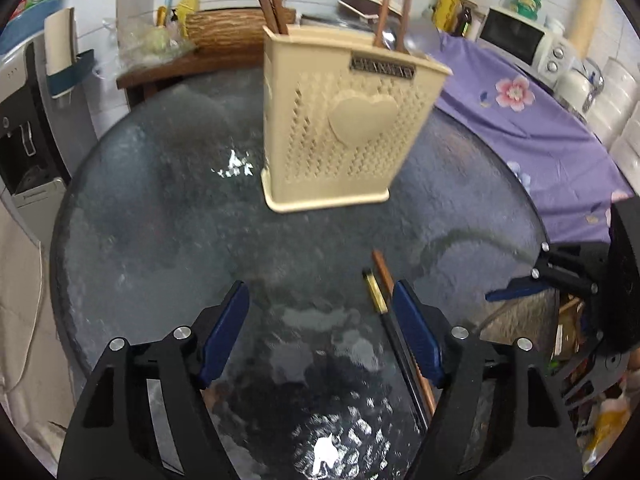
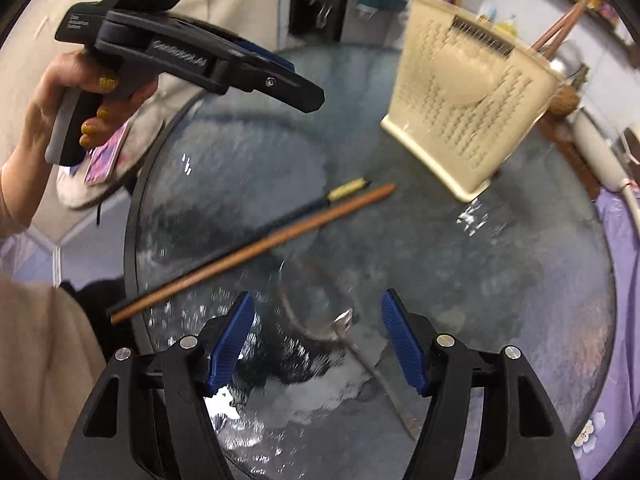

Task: Organize utensils
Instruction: 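Move the left tool to the black pen while the right tool moves to the steel spoon, then close the left tool on the black pen while the right tool closes on the steel spoon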

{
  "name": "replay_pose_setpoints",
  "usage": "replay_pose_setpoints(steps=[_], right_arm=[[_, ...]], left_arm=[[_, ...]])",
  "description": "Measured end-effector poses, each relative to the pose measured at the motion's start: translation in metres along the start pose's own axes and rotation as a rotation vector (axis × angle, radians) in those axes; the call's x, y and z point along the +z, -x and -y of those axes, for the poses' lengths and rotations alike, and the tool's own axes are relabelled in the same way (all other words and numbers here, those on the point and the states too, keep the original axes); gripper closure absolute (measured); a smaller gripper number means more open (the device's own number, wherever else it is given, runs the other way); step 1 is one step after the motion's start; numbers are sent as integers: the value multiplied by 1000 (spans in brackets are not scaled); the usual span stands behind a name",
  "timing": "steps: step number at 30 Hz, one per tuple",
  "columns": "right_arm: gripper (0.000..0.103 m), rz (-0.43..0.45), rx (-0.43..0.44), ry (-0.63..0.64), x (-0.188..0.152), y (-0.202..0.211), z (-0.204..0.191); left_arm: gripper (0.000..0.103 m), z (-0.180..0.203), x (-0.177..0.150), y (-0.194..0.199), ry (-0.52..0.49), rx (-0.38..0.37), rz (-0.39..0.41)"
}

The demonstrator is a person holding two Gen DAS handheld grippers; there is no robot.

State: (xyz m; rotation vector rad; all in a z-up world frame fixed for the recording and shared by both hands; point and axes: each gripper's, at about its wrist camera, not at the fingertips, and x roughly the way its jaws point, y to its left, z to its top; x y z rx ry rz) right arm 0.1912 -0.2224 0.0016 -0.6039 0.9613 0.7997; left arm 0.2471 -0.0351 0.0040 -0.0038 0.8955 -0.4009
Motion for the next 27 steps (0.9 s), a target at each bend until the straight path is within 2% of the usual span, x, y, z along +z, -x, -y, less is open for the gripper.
replay_pose_setpoints(steps=[5, 10, 15, 17, 21, 27], right_arm=[[46, -46, 8, 25, 0, -16, -4], [51, -45, 45, -1, 4, -24, 0], [62, -42, 87, -44, 8, -26, 7], [62, -39, 83, -56, 8, -26, 7], [63, -33, 67, -81, 8, -24, 13], [63, -22, 51, -107, 3, -21, 16]], left_arm=[[35, 8, -15, -16, -37, -5, -62], [39, 12, -21, -24, -53, -10, -94], [47, 21, -22, -34, -58, -44, -126], [52, 23, -23, -39, -57, -60, -142], [54, 27, -21, -47, -47, -84, -156], [57, 31, -15, -52, -49, -77, -154]])
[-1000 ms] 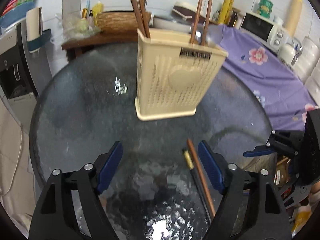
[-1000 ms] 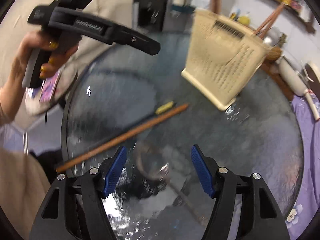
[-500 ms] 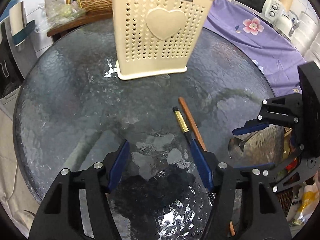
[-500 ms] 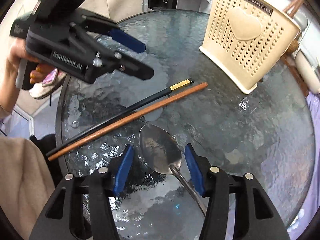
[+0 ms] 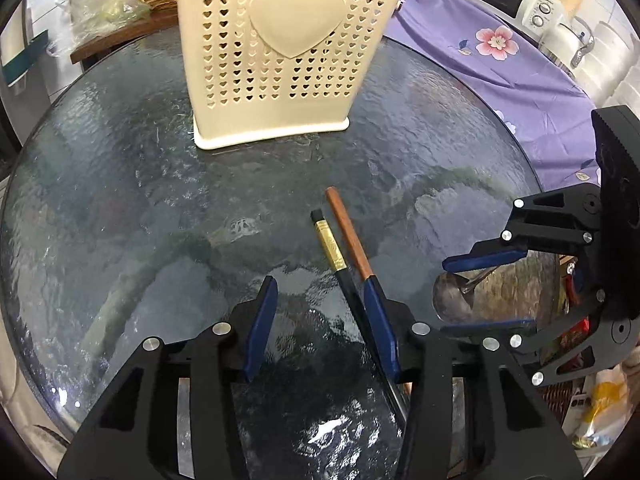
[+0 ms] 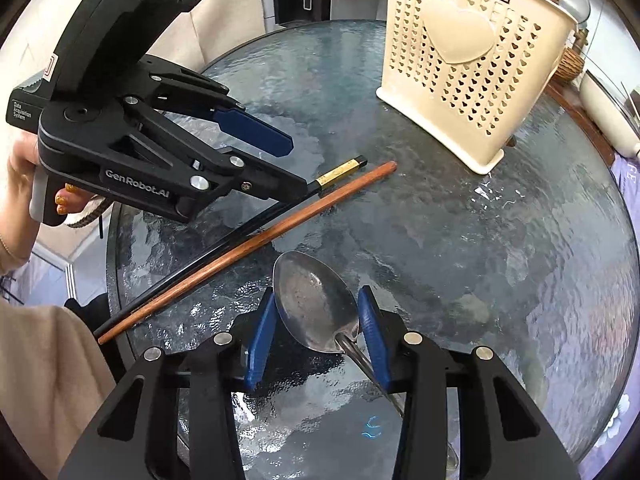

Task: Organize utensils
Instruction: 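Close the left tool on the black pen while the right tool closes on the steel spoon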

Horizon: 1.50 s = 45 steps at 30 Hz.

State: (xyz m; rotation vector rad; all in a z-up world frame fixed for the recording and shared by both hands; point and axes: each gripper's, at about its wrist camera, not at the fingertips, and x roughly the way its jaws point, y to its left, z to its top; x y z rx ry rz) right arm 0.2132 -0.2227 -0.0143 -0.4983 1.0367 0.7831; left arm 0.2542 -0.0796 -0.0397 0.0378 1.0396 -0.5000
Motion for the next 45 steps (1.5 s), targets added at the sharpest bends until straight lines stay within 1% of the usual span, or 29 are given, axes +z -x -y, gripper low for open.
replay_pose_setpoints(steps=[3, 5, 7, 10, 12, 15, 20, 23, 25, 28, 31, 33, 36, 39, 41, 45], right_arm=[[63, 4, -16, -20, 0, 0, 0], [63, 6, -28, -39, 0, 1, 1], [64, 5, -43, -50, 1, 0, 2], [66, 2, -78, -80, 4, -1, 5], [68, -5, -82, -112, 7, -2, 11], [71, -10, -106, -127, 12, -5, 15], [75, -27, -114, -125, 19, -8, 15], [75, -35, -124, -133, 20, -9, 20], [75, -35, -126, -140, 19, -10, 22], [83, -22, -131, -146, 15, -8, 22], [88, -15, -191, -124, 11, -4, 18], [93, -5, -203, -120, 11, -2, 17], [97, 8, -217, -133, 13, 2, 21], [101, 29, -228, -148, 14, 8, 26], [102, 41, -227, -166, 13, 13, 30], [102, 76, -216, -200, 15, 21, 35]], left_arm=[[59, 4, 3, -2, -8, 20, 1], [63, 9, 7, -6, -30, 66, 1], [63, 15, 10, -9, -54, 95, -4], [66, 20, 16, -14, -80, 131, -13], [66, 23, 21, -18, -95, 145, -20], [73, 28, 32, -25, -110, 159, -35], [85, 33, 43, -32, -132, 146, -60], [89, 36, 44, -34, -140, 145, -67], [90, 37, 43, -33, -138, 141, -61], [90, 39, 43, -34, -128, 134, -52], [91, 36, 39, -31, -115, 134, -47], [92, 32, 38, -29, -107, 130, -43], [95, 28, 41, -30, -90, 122, -43], [96, 26, 45, -31, -83, 120, -45], [96, 24, 48, -32, -68, 110, -50], [96, 20, 51, -24, -52, 103, -26]])
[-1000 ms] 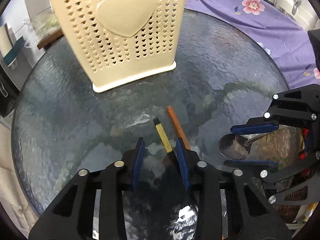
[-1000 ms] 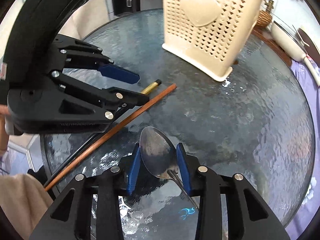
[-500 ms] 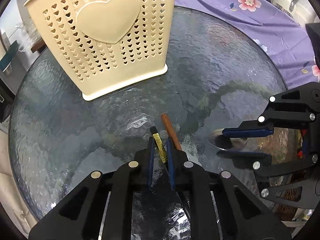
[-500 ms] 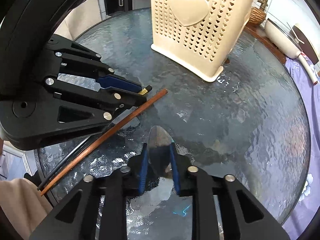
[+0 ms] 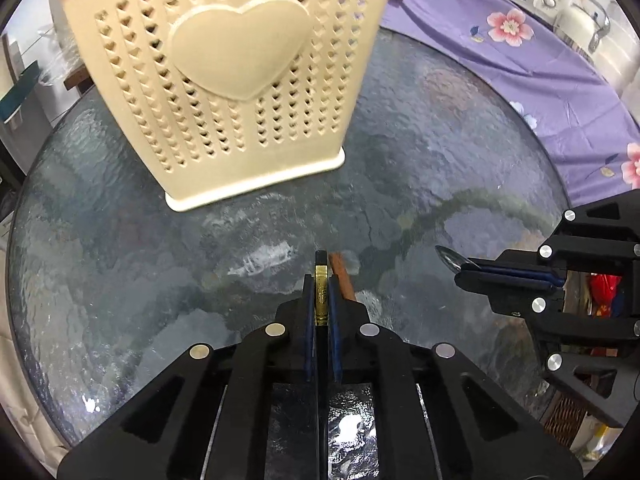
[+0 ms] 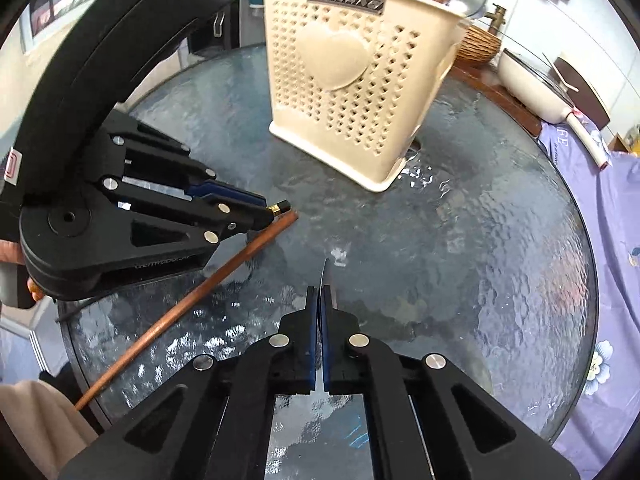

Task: Organize utensils
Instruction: 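Close the left tool on the black pen while the right tool closes on the steel spoon, then lift the pen and the spoon with both tools over the basket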

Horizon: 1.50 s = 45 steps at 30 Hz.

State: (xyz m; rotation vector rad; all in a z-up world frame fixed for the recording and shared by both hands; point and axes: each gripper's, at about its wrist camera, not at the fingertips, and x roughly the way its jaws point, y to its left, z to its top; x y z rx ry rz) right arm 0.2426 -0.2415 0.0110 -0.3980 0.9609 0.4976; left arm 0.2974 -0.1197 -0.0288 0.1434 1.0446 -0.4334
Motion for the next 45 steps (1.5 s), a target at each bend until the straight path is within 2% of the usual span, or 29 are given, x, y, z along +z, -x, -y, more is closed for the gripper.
replay_pose_setpoints(steps=[6, 12, 19, 23, 27, 33, 38, 45], right_arm=[[102, 73, 71, -81, 10, 20, 12], [102, 193, 188, -188, 20, 45, 30], [102, 306, 290, -270, 27, 71, 40], [102, 374, 314, -290, 31, 85, 38], [102, 437, 409, -342, 35, 93, 42], [102, 512, 433, -361, 49, 100, 42], [102, 581, 417, -354, 59, 113, 37], [102, 684, 399, -407, 76, 125, 41]], left_arm=[[96, -8, 6, 29, 17, -11, 78], [96, -21, 7, 79, 50, -45, 217], [96, -25, 4, 124, 49, -60, 314], [96, -26, 5, 147, 43, -69, 363], [96, -21, 8, 166, 30, -70, 410], [96, -16, 15, 184, 23, -66, 459], [96, -19, 22, 196, 21, -62, 493], [96, -20, 35, 224, 17, -70, 551]])
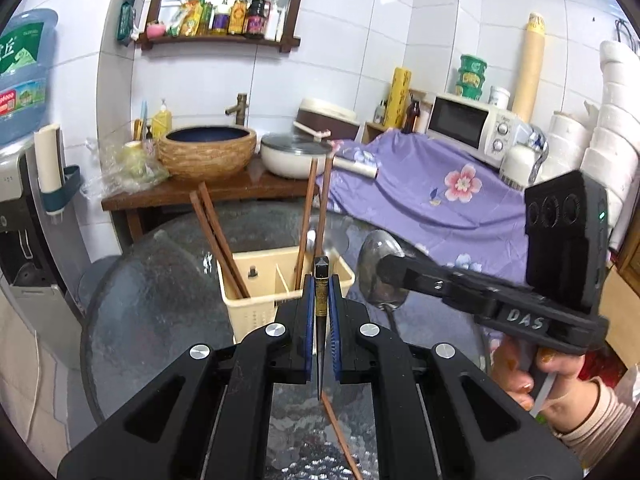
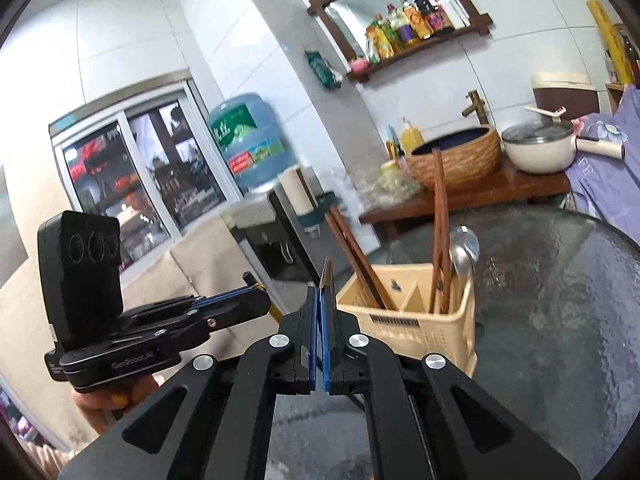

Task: Organize utensils
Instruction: 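Lift the pen and the spoon with both tools over the basket, then lower the pen and spoon into the basket and open both tools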

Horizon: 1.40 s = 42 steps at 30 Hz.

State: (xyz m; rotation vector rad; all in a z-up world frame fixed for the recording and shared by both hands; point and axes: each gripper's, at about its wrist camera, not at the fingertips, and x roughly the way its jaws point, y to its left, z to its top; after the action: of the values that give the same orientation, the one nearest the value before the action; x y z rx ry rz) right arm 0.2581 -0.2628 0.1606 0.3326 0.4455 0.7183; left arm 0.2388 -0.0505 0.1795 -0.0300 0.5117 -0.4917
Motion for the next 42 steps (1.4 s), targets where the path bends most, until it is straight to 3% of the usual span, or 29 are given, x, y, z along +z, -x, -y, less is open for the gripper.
replay_pose_setpoints(steps=[9, 13, 17, 26, 42], right_arm=[[102, 134, 4, -10, 40, -11, -5], [102, 198, -4, 12, 59, -19, -6], [102, 253, -34, 51, 66, -29, 0], [102, 255, -81, 25, 43, -58, 38], [101, 194, -157, -19, 3, -55, 63]], left_arm=[[96, 10, 73, 44, -47, -2, 145], [96, 5, 108, 53, -33, 52, 226], [96, -10, 122, 37, 13, 97, 237], [96, -46, 101, -16, 74, 198, 206], [96, -49, 44, -60, 75, 176, 110]])
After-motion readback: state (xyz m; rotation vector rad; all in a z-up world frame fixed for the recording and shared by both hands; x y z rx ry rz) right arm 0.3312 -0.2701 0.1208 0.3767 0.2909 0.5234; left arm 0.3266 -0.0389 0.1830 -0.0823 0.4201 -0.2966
